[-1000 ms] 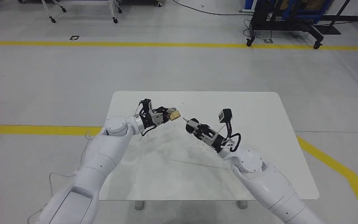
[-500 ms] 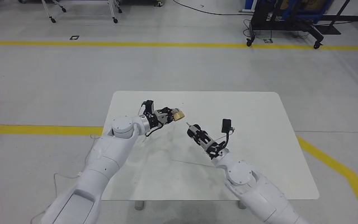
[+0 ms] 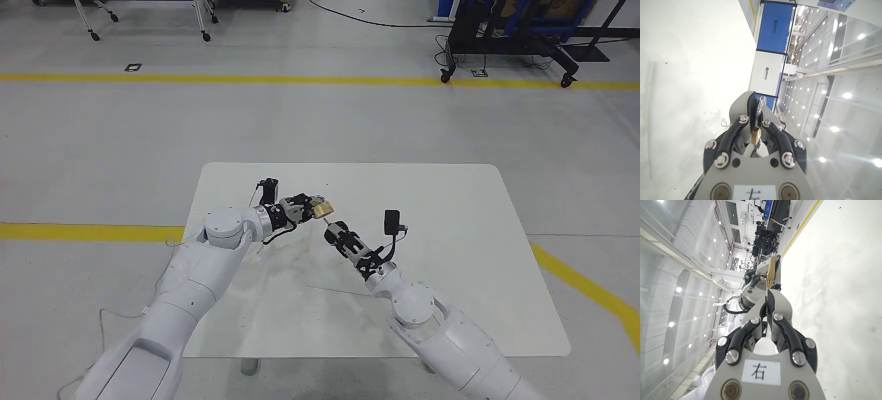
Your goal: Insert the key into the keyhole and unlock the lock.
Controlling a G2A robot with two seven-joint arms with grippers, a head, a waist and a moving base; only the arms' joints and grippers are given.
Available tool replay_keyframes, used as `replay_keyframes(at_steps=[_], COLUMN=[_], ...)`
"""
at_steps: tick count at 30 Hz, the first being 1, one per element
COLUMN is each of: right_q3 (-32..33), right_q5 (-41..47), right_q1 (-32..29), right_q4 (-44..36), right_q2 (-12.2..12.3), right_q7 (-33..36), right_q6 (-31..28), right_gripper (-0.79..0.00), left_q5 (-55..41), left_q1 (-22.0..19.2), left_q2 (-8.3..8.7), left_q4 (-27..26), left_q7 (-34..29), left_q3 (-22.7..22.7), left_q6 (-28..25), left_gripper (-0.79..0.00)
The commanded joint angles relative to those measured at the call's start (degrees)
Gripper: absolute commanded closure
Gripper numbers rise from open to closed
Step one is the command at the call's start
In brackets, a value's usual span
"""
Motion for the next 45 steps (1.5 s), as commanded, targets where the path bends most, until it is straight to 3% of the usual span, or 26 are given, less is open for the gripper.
replay_keyframes(at_steps=[1,45], right_q3=[0.34,3.36], right_q5=[0.45,-4.38], right_q1=[0.03,-1.34], right_q4=[0.42,2.02], right_q2=[-0.21,-3.49], right_q7=[-0.41,2.89], right_q6=[0.12,1.29], right_gripper=[0.0,0.0], left_q5=[0.25,5.9], left_q1=[0.01,1.11], left_q2=[-0.05,-0.32], left_q4=[-0.06,-2.22], left_q7=[-0.03,0.85], left_q3=[0.02,-1.0], left_q6=[-0.04,-1.06], left_gripper=[0.0,0.0])
